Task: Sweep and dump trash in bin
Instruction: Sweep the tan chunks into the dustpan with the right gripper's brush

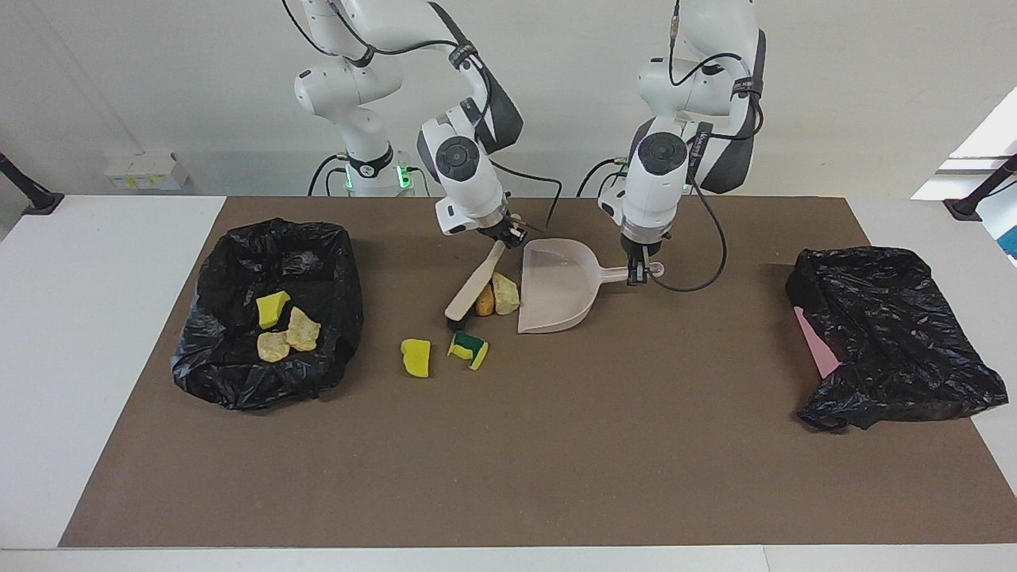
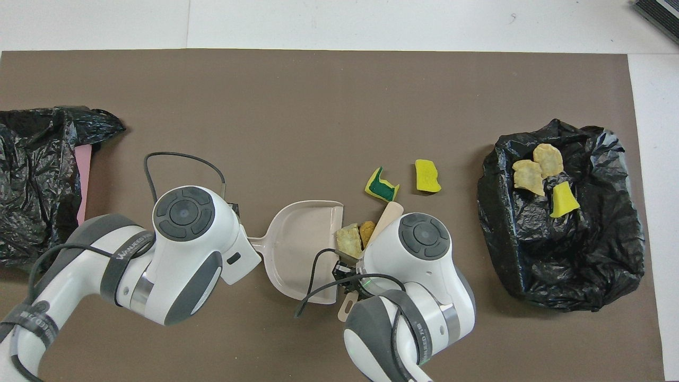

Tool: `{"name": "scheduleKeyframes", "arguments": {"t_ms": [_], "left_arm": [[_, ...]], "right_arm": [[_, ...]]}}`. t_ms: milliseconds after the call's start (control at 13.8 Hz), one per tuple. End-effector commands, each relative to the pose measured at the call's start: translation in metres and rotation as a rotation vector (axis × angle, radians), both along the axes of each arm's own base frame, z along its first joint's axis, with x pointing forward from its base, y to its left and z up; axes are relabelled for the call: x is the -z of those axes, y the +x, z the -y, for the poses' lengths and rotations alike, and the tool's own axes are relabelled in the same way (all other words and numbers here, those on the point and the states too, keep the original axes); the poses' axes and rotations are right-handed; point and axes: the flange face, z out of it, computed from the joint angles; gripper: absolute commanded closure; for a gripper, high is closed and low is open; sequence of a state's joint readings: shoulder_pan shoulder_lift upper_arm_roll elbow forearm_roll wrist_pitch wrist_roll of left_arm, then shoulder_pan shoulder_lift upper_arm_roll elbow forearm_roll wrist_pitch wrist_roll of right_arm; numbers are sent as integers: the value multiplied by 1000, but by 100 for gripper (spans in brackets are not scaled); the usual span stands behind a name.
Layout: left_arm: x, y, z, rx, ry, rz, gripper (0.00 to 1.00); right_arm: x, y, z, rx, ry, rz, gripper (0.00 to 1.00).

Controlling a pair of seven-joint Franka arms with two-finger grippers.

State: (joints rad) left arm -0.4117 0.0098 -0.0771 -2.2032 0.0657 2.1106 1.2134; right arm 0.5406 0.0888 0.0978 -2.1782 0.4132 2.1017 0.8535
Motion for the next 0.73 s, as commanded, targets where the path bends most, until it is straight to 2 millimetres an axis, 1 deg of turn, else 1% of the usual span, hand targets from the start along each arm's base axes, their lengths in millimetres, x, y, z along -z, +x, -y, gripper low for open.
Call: {"name": "scheduleKeyframes", "arguments": {"t_ms": [0,145,290,363,436,581,653], "left_arm": [[6,-8,-1,-5,1,33,100],[5,-9,-1,-52,2,39,100],[5,-9,0,-61,3,40,100],[5,-8,0,-59,-2,46,100],[5,-8,0,-64,-3,49,100],[5,-7,-1,-79,-2,49,100],[5,-6,-2,-84,-4,50,100]], "right_arm": [[-3,-28,-35,-125,54,15,100],[-8,-46,-52,-194,68,30,100],[-13,-47,-57,-252,69,49,100],[-14,-50,-59,-320,50,76,100],[-16,-47,-58,-374,17,104,100],[-30,-35,-65,-446,-39,107,100],[-34,-23,-65,-467,-73,103,100]]}}
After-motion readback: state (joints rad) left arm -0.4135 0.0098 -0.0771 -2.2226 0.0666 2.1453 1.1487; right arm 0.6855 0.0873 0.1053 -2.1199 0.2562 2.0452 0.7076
